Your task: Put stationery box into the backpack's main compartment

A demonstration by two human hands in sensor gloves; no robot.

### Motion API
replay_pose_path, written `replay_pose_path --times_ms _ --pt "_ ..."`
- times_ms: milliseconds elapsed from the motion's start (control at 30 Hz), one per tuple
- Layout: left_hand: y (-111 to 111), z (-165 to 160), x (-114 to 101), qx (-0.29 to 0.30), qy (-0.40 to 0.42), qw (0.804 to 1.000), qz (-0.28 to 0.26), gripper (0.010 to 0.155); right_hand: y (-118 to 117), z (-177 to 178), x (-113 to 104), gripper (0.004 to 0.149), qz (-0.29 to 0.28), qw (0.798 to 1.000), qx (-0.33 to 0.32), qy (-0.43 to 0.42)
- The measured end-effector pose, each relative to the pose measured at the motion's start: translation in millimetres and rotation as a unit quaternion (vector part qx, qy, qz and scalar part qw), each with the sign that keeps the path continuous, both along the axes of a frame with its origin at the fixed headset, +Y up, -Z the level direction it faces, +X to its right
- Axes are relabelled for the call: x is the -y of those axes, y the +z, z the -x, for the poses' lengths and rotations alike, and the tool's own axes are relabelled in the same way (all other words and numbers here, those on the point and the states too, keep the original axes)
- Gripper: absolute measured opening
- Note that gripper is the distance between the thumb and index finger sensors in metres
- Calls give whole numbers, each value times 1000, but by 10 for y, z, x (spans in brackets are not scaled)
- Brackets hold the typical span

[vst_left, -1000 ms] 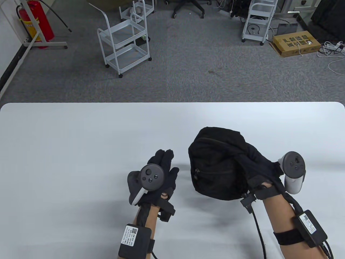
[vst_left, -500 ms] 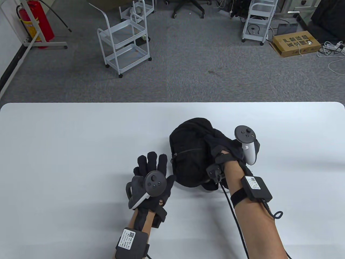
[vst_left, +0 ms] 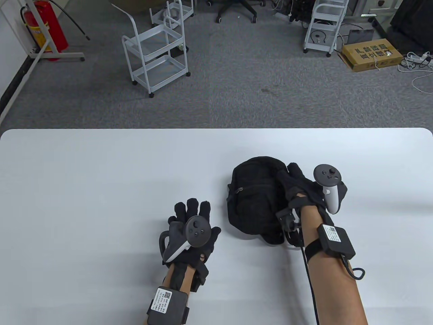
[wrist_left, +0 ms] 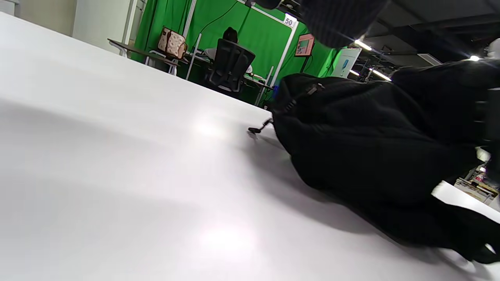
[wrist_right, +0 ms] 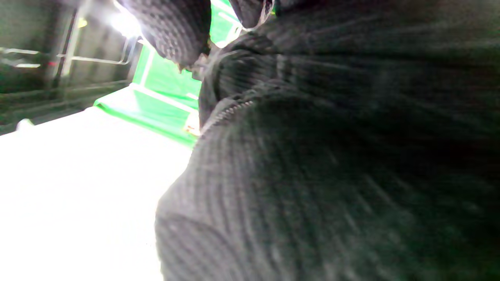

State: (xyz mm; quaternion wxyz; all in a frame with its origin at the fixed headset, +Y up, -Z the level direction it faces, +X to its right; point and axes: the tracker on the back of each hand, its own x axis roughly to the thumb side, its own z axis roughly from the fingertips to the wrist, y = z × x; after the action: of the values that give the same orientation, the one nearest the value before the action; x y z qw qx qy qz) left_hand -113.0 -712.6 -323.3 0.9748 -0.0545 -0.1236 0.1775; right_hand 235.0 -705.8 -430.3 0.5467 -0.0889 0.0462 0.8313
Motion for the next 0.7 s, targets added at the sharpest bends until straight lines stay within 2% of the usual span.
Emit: replay_pose_path --times_ms 100,267,500,700 --pt "-12 39 26 -8 4 1000 3 80 236 -105 -212 79 -39 998 -32 27" --pt "-13 60 41 -14 1 1000 7 80 559 -266 -338 79 -62 995 -75 36" --pt "47 88 5 -8 11 1000 -6 79 1035 -393 -379 78 -135 979 -102 118" --pt "64 92 60 -5 8 1000 -1 79 1319 -467 -257 78 -180 942 -98 266"
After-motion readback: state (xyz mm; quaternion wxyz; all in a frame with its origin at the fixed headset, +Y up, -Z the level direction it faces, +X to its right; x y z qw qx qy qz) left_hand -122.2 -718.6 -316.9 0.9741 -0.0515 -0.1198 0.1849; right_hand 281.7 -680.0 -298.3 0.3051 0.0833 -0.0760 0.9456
